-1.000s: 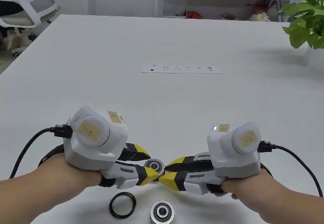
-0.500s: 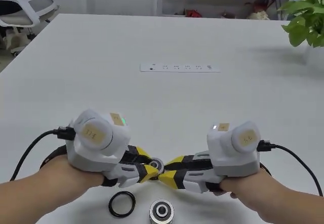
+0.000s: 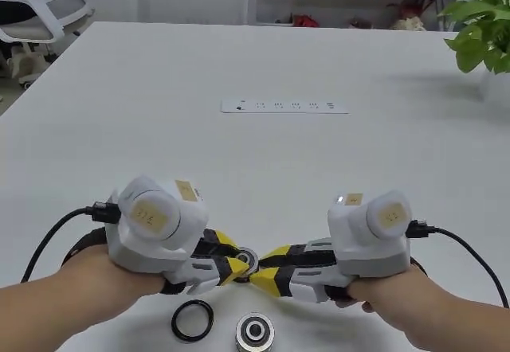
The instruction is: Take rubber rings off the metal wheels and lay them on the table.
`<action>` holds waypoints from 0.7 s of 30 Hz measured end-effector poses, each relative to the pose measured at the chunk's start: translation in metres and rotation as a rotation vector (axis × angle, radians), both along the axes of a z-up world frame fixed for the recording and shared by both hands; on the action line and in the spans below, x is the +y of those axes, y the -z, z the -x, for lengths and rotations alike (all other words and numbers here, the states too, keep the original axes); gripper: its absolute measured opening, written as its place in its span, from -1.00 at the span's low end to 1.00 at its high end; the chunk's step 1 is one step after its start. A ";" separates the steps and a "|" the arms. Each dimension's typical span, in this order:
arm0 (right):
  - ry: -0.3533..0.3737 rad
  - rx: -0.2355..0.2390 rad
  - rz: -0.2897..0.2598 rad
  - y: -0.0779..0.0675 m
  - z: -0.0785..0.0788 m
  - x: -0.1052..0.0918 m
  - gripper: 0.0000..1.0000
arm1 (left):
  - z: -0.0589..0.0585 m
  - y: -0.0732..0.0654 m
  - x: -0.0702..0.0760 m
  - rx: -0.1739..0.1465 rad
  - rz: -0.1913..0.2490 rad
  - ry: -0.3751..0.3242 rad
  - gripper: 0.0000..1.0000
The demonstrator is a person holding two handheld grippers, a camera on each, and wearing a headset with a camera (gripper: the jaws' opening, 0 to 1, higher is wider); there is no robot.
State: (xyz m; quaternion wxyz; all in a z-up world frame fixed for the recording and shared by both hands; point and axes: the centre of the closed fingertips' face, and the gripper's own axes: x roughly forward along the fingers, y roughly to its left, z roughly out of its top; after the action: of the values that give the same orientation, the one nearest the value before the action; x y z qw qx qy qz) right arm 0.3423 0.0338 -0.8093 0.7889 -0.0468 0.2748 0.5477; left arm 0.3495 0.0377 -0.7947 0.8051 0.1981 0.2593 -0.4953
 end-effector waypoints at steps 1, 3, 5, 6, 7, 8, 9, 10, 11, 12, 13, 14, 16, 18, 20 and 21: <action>0.001 0.000 0.001 0.000 0.000 0.000 -0.74 | 0.000 0.000 0.000 0.001 0.000 -0.001 -0.72; 0.001 -0.004 0.005 0.000 0.000 0.000 -0.74 | 0.000 0.000 0.000 0.001 0.000 -0.002 -0.72; 0.003 -0.003 0.007 0.000 0.000 0.000 -0.74 | 0.000 0.000 0.000 0.001 0.001 -0.004 -0.72; 0.003 -0.002 0.009 0.000 0.000 0.000 -0.74 | 0.000 0.000 0.000 0.001 0.001 -0.005 -0.72; 0.004 -0.002 0.009 0.000 0.000 0.000 -0.75 | 0.000 0.000 0.000 0.001 0.001 -0.006 -0.72; 0.004 -0.007 0.012 0.000 -0.001 0.000 -0.75 | 0.000 0.000 0.000 0.001 0.002 -0.007 -0.72; 0.005 -0.008 0.015 0.000 -0.001 0.000 -0.76 | 0.000 0.000 0.000 0.000 0.003 -0.007 -0.72; 0.006 -0.009 0.017 0.000 0.000 0.000 -0.76 | 0.000 0.000 0.001 -0.001 0.004 -0.008 -0.72; 0.006 -0.010 0.020 0.000 0.000 0.000 -0.77 | 0.000 0.000 0.001 -0.001 0.005 -0.009 -0.72; 0.009 -0.010 0.023 0.000 0.000 0.000 -0.79 | 0.000 0.000 0.001 -0.002 0.006 -0.010 -0.72; 0.008 -0.012 0.027 0.000 -0.001 0.000 -0.82 | 0.000 0.000 0.001 -0.003 0.006 -0.011 -0.72; 0.021 0.007 0.024 0.001 -0.002 -0.001 -0.85 | 0.000 0.000 0.001 -0.004 0.006 -0.011 -0.72; 0.037 0.034 0.012 0.001 -0.002 -0.003 -0.93 | 0.001 -0.001 0.001 -0.003 0.008 -0.013 -0.72; 0.045 0.039 0.009 0.001 -0.002 -0.003 -0.96 | 0.000 -0.001 0.001 -0.004 0.008 -0.015 -0.73; 0.049 0.045 0.007 0.001 -0.002 -0.003 -0.97 | 0.000 -0.001 0.001 -0.004 0.009 -0.017 -0.72; 0.053 0.050 0.006 0.001 -0.002 -0.003 -0.98 | 0.000 -0.001 0.001 -0.005 0.010 -0.018 -0.72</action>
State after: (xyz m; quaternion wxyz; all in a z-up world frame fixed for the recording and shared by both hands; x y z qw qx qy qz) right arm 0.3442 0.0303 -0.8107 0.7960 -0.0281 0.2969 0.5267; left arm 0.3495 0.0390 -0.7942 0.8112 0.1928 0.2568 -0.4888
